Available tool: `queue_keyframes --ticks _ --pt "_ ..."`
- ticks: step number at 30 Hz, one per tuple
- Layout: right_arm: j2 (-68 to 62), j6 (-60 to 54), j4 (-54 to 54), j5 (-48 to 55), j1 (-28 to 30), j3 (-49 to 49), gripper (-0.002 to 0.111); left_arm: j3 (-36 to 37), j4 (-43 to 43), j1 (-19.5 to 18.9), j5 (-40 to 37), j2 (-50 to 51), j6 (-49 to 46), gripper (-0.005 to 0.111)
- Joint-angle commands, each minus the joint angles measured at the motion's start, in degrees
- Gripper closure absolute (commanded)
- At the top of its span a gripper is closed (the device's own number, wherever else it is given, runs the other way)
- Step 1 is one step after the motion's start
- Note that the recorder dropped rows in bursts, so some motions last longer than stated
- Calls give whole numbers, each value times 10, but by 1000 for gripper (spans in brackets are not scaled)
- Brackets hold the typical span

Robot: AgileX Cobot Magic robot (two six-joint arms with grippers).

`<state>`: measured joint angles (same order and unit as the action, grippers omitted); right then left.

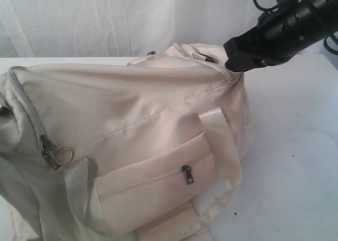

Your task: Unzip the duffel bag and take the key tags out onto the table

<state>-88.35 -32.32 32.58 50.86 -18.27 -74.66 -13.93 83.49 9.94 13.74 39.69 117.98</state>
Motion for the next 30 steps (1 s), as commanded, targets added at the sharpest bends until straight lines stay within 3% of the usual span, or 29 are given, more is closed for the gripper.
queue_keyframes --ticks 1,10,25,30 --pt "8 -4 13 12 5 -5 108 -38 9 -2 -35 -4 -57 107" --pt "8 -4 13 48 5 -5 108 -69 9 -2 -89 -2 -74 107" --pt "8 -5 15 114 5 -5 108 -86 17 -2 -92 77 -74 107" --pt "8 -5 20 136 5 -5 95 -140 65 -2 -92 104 -74 107"
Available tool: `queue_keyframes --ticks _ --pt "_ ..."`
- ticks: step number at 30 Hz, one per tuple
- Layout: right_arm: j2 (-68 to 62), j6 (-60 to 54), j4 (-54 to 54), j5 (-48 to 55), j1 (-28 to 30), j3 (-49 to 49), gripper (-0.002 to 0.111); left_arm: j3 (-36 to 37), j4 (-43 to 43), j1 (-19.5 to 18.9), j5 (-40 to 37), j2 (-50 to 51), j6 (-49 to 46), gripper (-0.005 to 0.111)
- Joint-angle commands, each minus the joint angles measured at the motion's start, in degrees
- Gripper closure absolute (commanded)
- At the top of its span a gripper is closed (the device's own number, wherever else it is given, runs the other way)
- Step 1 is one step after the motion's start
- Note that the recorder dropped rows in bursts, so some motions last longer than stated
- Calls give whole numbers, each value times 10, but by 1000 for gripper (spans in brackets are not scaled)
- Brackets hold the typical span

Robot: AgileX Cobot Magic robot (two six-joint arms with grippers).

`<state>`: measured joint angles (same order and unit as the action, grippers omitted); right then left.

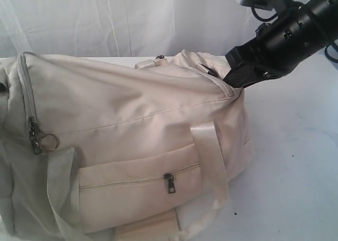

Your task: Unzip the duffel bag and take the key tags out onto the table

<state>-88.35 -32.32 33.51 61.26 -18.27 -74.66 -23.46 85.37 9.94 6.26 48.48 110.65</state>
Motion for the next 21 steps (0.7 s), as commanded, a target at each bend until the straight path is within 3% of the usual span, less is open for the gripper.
queue_keyframes --ticks 1,9,11,21 --pt "8 -5 16 35 5 -5 91 -55 49 -2 -17 21 -1 107" --pt "8 -10 80 85 -6 -5 46 -106 51 -2 -17 69 -1 107" --pt "8 -10 81 85 -12 -5 40 -112 53 -2 -17 81 -2 107" --pt "15 -101 154 87 -13 -22 38 -154 112 -2 -19 134 -2 107"
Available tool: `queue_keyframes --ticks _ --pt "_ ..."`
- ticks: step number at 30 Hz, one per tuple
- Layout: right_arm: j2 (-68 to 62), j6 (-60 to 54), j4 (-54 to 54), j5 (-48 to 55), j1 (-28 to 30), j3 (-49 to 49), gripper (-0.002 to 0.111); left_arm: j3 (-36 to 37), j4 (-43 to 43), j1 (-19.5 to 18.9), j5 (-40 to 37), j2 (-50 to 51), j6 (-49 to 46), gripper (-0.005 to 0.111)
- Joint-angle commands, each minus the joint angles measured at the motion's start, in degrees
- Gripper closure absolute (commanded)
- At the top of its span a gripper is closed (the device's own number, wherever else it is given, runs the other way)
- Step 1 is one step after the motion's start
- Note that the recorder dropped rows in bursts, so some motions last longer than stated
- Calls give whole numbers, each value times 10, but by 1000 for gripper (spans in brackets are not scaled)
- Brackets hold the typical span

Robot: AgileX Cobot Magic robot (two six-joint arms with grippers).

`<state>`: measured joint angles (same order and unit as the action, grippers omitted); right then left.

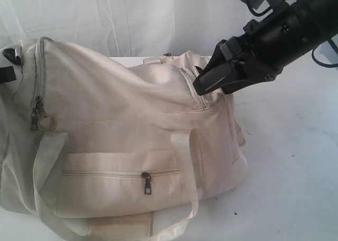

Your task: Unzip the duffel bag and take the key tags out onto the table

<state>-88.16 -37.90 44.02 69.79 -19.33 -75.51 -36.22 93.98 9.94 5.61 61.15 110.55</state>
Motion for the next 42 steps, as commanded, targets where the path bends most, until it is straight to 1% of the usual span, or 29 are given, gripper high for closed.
queue_keyframes --ticks 1,3,6,9,11,16,17,19,23,25,29,31,33,36,37,39,42 --pt "15 -59 57 2 -2 -19 38 -33 29 -2 -12 10 -1 107" --pt "22 -80 67 -9 -2 -28 38 -40 40 -2 -12 15 -1 107" --pt "35 -88 81 -61 -2 -40 38 -45 44 -2 -11 17 -1 107" --pt "40 -88 122 -112 -7 -43 38 -45 44 -2 -3 17 -1 107" --pt "39 -105 150 -117 -17 -43 38 -45 45 -2 -2 17 -1 107" --pt "19 -190 155 -129 -86 -43 39 -45 45 -2 -2 17 -1 107" --pt "6 -203 154 -158 -122 -43 40 -45 45 -2 -2 17 -1 107" --pt "-15 -216 154 -203 -165 -43 42 -45 45 -2 -2 17 -1 107" --pt "-83 -225 154 -306 -232 -43 43 -45 45 -2 9 17 -1 107" --pt "-118 -228 154 -321 -252 -43 43 -45 45 -2 12 17 -1 107" --pt "-154 -236 154 -326 -274 -43 43 -45 45 -2 13 17 -1 107" --pt "-177 -237 154 -348 -290 -43 43 -45 45 -2 14 17 -1 107" --pt "-193 -237 154 -394 -308 -43 43 -45 45 -2 14 17 -1 107" --pt "-210 -241 154 -497 -337 -44 44 -45 42 -2 23 17 -1 107" --pt "-214 -264 154 -526 -346 -44 46 -45 42 -2 25 17 -1 107" --pt "-219 -300 154 -546 -363 -45 49 -45 42 -2 28 17 0 107" --pt "-225 -319 154 -580 -380 -46 52 -45 42 -2 32 17 0 107"
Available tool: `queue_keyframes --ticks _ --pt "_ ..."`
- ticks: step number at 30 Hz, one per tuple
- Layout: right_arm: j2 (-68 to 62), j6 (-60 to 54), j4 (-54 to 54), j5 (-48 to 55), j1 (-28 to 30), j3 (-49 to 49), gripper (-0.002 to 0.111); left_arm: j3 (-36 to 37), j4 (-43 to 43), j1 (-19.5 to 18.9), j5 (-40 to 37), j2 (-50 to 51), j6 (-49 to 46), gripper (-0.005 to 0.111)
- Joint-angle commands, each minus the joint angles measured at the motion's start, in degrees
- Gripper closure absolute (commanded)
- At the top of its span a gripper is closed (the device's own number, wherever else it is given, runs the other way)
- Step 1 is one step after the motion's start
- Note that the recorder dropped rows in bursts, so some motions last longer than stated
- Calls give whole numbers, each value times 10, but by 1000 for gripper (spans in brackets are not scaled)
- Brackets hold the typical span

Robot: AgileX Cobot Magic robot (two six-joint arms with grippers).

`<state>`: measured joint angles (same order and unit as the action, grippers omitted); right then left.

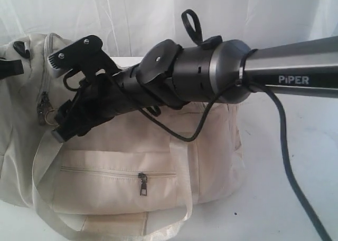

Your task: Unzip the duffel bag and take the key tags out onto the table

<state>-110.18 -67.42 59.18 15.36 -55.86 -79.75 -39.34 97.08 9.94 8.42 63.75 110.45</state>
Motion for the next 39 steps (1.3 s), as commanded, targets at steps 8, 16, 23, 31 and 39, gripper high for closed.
queue_keyframes --ticks 8,16,23,31,39 --pt "-32 -24 3 -65 -26 -10 52 -13 11 -2 10 -9 1 107" --pt "-45 -24 3 -68 -35 -10 55 -13 11 -2 10 -9 1 107" --pt "-54 -24 5 -68 -36 -28 59 -13 10 -2 10 -9 2 107" --pt "-54 9 14 -96 -36 -43 59 -13 10 -2 10 -9 2 107" --pt "-54 9 27 -92 -36 -43 59 -13 10 -2 10 -9 2 107"
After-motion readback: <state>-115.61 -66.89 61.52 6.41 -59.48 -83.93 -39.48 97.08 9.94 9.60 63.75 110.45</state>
